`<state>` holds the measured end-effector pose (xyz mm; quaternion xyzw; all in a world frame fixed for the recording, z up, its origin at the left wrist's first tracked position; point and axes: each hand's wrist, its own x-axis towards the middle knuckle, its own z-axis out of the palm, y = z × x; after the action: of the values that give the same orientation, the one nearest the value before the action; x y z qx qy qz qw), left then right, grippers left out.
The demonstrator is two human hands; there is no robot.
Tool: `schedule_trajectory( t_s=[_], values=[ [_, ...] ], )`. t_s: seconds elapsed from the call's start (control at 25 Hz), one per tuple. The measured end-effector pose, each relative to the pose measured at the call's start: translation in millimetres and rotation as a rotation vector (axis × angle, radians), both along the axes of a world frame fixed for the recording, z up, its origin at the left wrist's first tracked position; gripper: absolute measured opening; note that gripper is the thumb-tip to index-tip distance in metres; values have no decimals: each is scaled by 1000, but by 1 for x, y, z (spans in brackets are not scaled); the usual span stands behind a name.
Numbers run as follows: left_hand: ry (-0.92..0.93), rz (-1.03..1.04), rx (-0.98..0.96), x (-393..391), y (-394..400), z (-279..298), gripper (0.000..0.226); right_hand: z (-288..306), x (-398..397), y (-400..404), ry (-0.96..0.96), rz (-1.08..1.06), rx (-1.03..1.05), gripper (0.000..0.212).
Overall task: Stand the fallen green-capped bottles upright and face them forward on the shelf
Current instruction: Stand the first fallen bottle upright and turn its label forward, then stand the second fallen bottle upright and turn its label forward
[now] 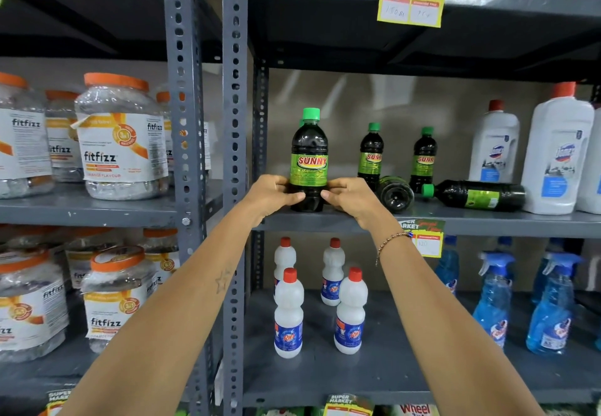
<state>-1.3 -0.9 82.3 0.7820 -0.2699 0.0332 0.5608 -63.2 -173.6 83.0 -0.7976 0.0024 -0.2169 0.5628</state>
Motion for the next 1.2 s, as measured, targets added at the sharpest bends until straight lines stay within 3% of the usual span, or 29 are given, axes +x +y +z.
schedule_trajectory(
  t_s=[0.2, 0.28, 0.4, 0.52, 0.6, 0.8, 0.96, 1.12, 1.2],
  values=[
    [-14, -7, -4, -9, 3, -5, 57, -2, -2, -1, 3, 9, -10, 35],
    [-83, 97, 9, -13, 1, -8, 62, -1, -4, -1, -23, -37, -51, 33],
    [-510, 392, -84, -28, -10, -20, 40, 11, -19, -7, -214, -288, -199, 18],
    [-985, 347, 7, -45, -39, -37, 24, 32, -32, -26, -336, -655, -341, 28],
    [-1120, 284, 111, -52, -65, -47, 28, 39, -34, -42, -247, -770, -401, 37],
    [-1016, 338, 382, -54, -125, -61, 47, 30, -37, -75, 235, -647, -482, 79],
    [-1056, 494, 594, -48, -138, -75, 43, 40, -51, -96, 294, -483, -542, 43],
    [-1105, 557, 570, -44, -141, -79, 40, 56, -59, -107, 428, -395, -585, 50],
    [-1114, 564, 549, -40, -144, -83, 41, 62, -56, -108, 471, -376, -665, 40]
  ],
)
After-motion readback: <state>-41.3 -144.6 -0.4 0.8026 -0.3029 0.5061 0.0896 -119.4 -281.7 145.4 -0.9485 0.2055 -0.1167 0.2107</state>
